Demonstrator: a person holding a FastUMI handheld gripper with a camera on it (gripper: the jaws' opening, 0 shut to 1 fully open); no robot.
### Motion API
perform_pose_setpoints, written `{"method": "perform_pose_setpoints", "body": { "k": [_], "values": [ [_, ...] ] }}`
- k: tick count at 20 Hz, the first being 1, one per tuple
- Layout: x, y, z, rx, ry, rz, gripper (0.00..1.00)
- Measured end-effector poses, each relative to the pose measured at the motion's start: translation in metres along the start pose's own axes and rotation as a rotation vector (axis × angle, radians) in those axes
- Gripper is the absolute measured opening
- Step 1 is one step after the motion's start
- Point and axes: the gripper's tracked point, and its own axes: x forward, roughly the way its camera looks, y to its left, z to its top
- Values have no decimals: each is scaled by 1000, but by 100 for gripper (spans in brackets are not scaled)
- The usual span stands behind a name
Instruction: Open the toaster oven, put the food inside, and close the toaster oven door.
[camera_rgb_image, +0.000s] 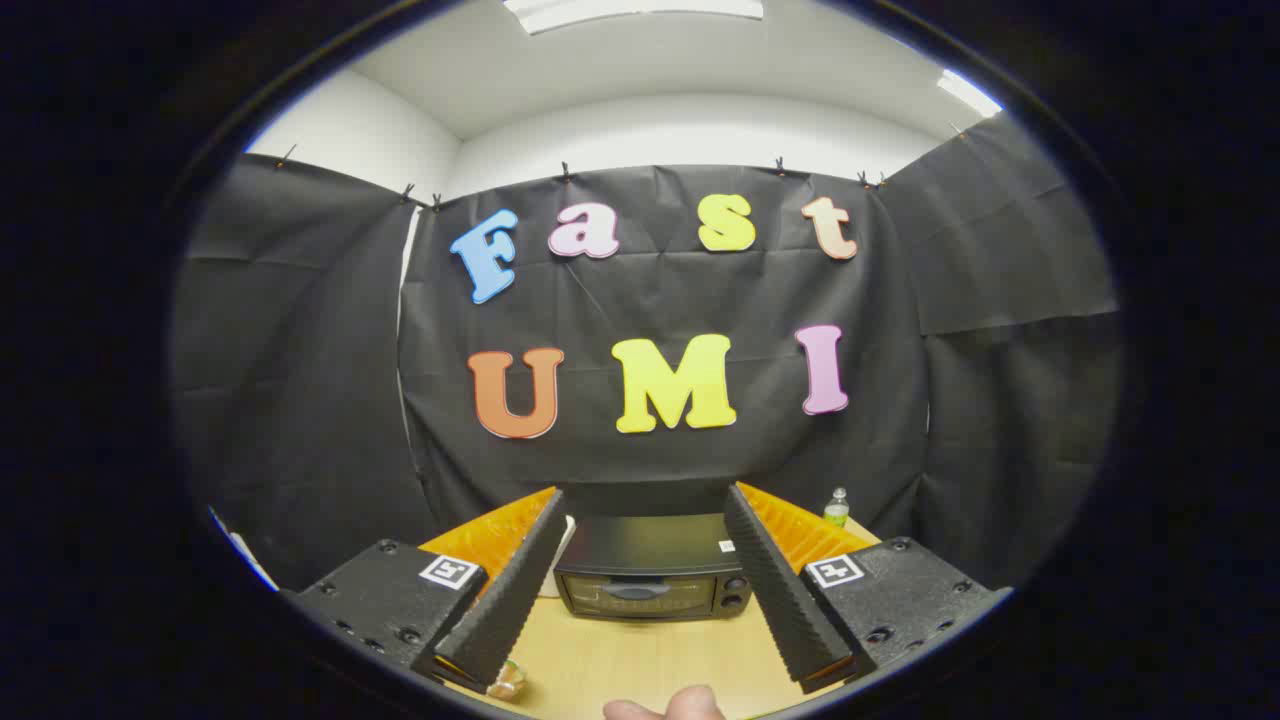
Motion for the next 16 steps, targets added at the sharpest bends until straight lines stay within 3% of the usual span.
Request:
{"method": "perform_pose_setpoints", "body": {
  "k": [16],
  "values": [
    [1, -7, -5, 12, 22, -8, 100]
  ]
}}
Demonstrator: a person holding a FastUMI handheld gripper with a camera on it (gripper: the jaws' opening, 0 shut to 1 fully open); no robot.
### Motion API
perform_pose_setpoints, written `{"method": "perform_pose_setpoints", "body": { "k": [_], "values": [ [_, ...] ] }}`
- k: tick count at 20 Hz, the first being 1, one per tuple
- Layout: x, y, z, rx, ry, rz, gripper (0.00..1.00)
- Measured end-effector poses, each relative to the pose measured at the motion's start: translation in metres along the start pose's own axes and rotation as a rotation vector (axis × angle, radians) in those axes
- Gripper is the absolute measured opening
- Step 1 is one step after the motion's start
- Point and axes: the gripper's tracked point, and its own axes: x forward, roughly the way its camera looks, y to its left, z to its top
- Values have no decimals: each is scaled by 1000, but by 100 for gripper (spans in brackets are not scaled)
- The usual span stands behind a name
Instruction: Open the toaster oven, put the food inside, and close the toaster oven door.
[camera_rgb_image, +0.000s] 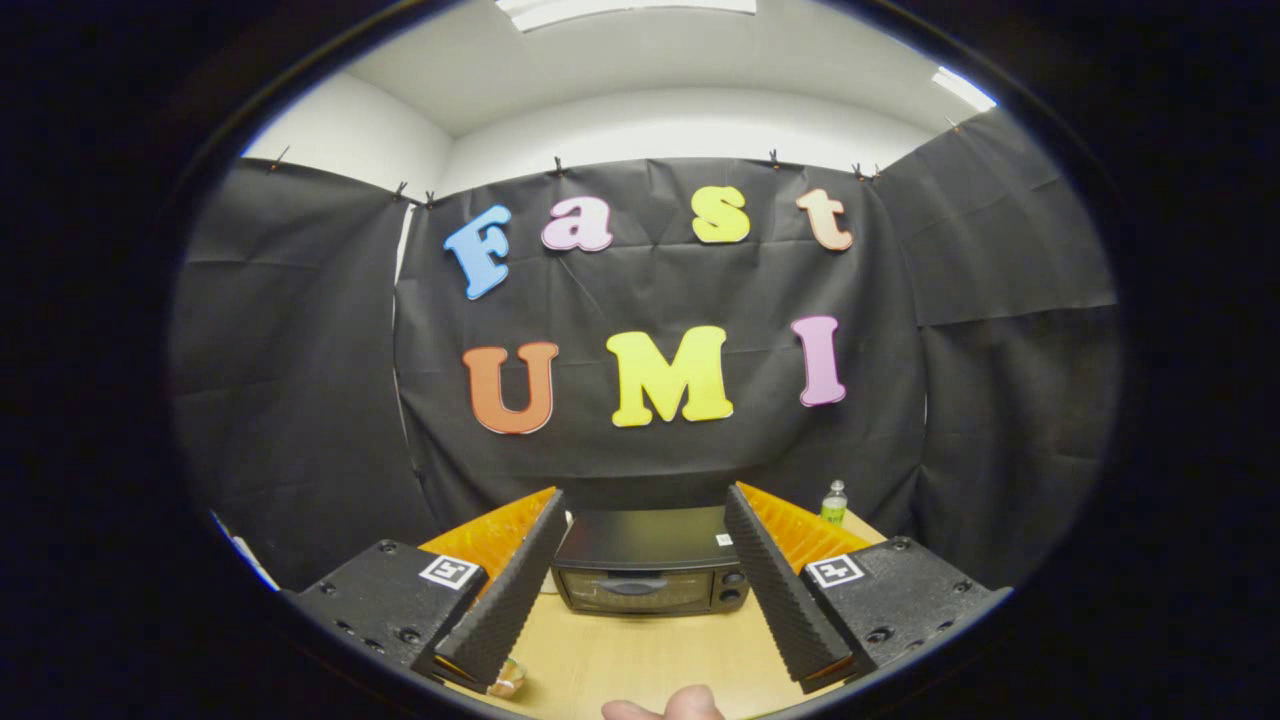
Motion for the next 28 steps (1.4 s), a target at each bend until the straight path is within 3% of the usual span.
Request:
{"method": "perform_pose_setpoints", "body": {
  "k": [12, 28],
  "values": [
    [23, -5, -30, 37, 78, 5, 100],
    [189, -4, -177, 52, 341, 17, 100]
  ]
}}
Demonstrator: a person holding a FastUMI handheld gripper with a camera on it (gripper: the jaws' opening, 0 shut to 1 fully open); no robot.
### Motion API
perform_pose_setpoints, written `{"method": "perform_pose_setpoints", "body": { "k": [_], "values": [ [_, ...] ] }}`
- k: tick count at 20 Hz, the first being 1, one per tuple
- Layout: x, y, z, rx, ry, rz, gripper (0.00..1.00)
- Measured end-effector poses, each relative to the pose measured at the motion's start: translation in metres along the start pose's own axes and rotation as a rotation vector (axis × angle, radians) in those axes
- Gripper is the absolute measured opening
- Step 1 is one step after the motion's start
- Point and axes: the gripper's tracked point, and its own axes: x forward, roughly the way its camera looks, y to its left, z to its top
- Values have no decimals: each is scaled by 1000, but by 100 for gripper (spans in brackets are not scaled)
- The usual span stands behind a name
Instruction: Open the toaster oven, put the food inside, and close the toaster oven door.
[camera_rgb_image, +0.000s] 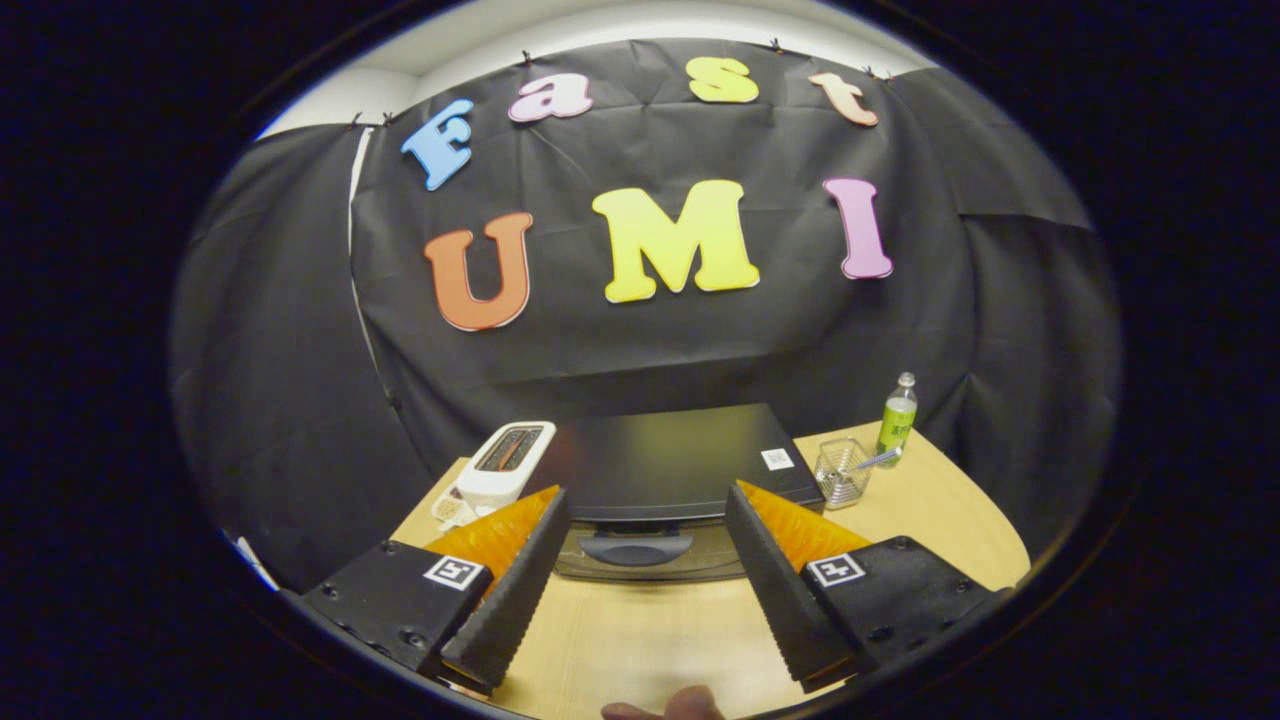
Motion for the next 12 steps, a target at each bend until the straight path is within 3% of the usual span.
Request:
{"method": "perform_pose_setpoints", "body": {
  "k": [6, 12],
  "values": [
    [65, -2, -41, 2, 89, -21, 100],
    [98, -10, -75, -15, 156, -61, 100]
  ]
}}
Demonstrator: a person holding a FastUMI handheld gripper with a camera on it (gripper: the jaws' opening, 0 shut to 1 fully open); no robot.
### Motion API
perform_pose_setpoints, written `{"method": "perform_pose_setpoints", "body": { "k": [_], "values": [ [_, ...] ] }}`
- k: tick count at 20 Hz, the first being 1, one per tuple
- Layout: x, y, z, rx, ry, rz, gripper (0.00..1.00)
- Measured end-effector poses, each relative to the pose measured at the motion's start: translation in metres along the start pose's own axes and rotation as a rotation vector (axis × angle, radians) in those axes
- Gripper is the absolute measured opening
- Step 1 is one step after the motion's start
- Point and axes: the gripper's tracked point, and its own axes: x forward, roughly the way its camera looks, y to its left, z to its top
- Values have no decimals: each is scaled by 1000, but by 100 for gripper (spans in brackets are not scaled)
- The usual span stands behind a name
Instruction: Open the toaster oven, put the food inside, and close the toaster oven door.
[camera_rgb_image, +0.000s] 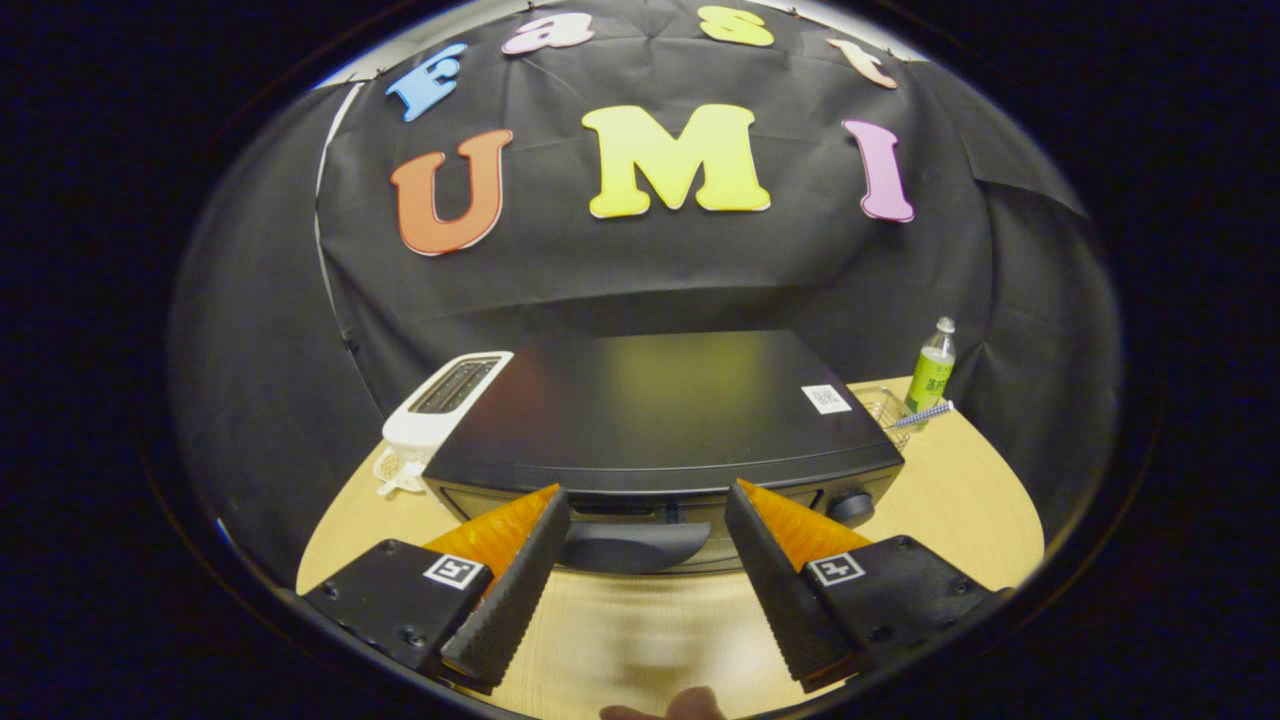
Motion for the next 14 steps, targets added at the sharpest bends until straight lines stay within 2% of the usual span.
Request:
{"method": "perform_pose_setpoints", "body": {
  "k": [6, 9, 14],
  "values": [
    [13, 1, -9, 18, 30, -15, 100],
    [10, 4, -16, 2, 38, 12, 100],
    [-19, 4, -45, -33, 47, -8, 100]
  ]
}}
